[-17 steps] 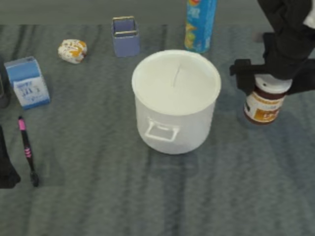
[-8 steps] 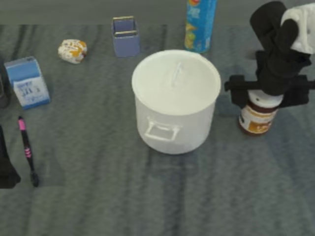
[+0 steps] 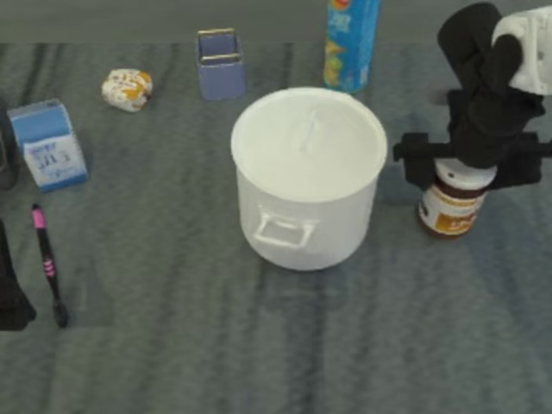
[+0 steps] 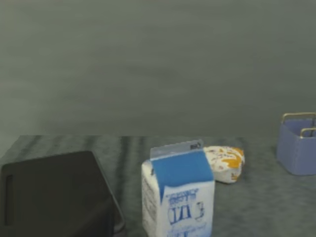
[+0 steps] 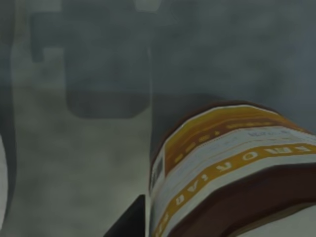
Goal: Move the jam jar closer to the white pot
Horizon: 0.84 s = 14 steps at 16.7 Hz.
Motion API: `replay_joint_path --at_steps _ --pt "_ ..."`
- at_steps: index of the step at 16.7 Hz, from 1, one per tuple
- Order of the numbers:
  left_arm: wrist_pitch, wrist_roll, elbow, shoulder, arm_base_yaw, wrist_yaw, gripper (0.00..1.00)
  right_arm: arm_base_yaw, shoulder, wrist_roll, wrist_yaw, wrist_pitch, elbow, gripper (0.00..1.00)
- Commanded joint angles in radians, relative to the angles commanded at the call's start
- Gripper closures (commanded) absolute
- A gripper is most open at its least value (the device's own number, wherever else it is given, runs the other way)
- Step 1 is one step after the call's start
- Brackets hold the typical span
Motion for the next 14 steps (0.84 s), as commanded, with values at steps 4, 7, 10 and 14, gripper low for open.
replay_joint_path --at_steps 4,7,10,14 --pt "0.000 0.000 0.000 0.000 0.000 0.000 0.00 0.000 0.000 0.000 0.000 0.000 0.000 0.32" --pt "0.000 0.000 0.000 0.000 0.000 0.000 0.00 0.000 0.000 0.000 0.000 0.000 0.000 0.10" --pt "0.000 0.000 0.000 0.000 0.000 0.000 0.00 0.000 0.000 0.000 0.000 0.000 0.000 0.00" --pt "0.000 0.000 0.000 0.000 0.000 0.000 0.00 0.000 0.000 0.000 0.000 0.000 0.000 0.00"
